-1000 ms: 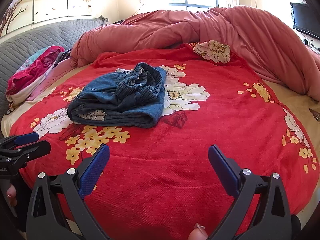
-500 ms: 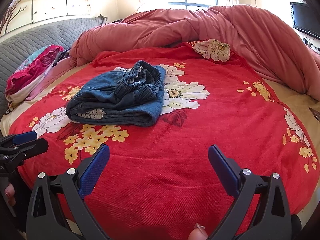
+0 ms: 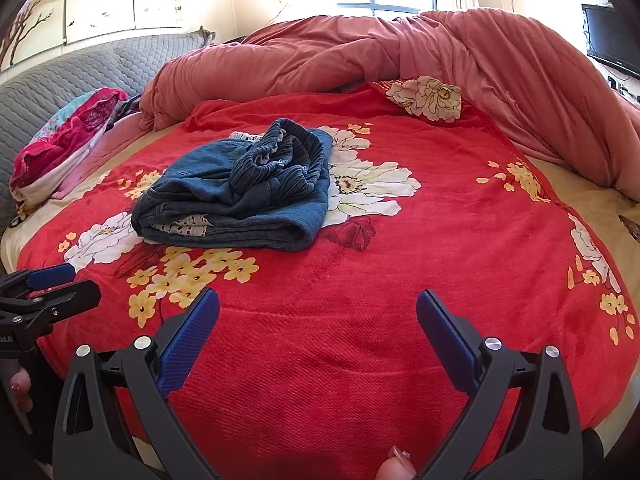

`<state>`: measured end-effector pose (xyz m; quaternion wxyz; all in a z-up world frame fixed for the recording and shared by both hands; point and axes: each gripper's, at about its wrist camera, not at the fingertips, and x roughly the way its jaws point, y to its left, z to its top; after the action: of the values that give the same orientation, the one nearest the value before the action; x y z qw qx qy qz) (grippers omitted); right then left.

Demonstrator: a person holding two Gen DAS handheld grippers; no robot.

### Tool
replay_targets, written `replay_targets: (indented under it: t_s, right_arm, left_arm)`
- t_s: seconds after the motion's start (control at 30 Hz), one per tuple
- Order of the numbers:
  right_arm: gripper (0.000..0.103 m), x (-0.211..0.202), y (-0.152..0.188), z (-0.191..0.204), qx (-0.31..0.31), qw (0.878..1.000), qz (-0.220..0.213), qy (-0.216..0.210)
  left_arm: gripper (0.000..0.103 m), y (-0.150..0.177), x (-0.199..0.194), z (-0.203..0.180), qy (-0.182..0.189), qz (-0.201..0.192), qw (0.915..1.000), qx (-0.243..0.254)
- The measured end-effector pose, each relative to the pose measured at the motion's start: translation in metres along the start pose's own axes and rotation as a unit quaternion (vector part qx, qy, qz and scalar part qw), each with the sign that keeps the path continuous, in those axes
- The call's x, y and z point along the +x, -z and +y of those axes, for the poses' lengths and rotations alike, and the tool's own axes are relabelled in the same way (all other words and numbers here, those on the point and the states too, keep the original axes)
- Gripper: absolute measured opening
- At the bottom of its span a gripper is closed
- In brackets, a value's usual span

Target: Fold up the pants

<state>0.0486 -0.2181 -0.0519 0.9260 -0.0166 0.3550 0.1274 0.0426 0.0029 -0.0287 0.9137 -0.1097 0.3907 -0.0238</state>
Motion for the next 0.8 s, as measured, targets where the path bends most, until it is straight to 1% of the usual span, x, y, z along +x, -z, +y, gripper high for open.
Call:
replay_targets:
  t_s: [0.27,0.53,0.8]
  right_arm:
    - [0.098,0.0004,-0.0005,0.0006,0.0,1.0,0.0,0.0]
    - [0.098,0.0057,0.0001,0.0008,0.0,1.0,0.014,-0.002]
    - [0.098,0.009,-0.0085,-0.0042,0.008,1.0,0.024,-0.001]
  left_arm:
    - [0.093,-0.0004,-0.0004,0.0002,-0.007,-0.006,0.9999,0.005]
    - [0.093,-0.0019,-0.0002,0.0039,-0.002,-0.001,1.0,0.004]
    - [0.093,-0.0073,0.003,0.0086,0.002,0.008,1.0,-0.001]
